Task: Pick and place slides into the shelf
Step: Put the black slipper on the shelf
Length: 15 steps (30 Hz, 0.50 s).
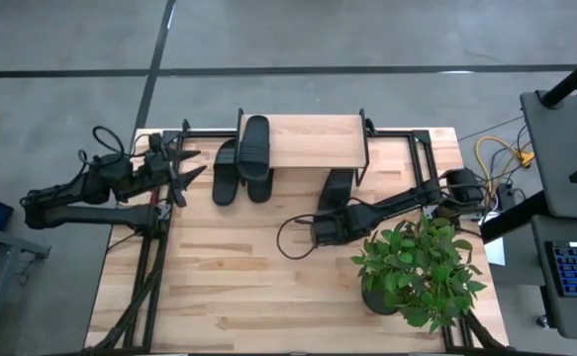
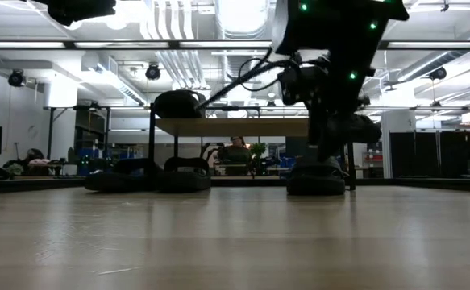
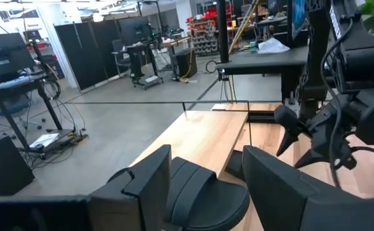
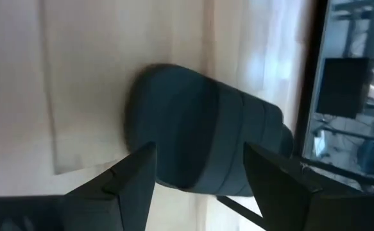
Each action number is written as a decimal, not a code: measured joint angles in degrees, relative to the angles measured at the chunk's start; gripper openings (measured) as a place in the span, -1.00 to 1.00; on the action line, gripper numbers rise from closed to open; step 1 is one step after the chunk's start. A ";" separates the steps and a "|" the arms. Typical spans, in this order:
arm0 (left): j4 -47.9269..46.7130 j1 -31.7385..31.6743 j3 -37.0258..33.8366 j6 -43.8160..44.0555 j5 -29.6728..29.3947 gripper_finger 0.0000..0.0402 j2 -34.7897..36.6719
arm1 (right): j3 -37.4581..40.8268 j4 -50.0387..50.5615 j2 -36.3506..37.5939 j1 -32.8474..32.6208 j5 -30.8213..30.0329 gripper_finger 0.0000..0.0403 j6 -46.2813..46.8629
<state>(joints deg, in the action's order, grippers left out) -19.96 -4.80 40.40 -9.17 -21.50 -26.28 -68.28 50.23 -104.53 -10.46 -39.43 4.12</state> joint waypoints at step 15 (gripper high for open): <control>0.02 0.00 -0.04 -0.02 0.02 -0.12 -0.75 | 8.68 -9.26 0.08 2.09 -4.25 0.11 2.32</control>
<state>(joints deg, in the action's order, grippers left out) -19.94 -4.80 40.36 -9.19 -21.47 -27.03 -59.61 40.98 -104.44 -8.36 -43.68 6.44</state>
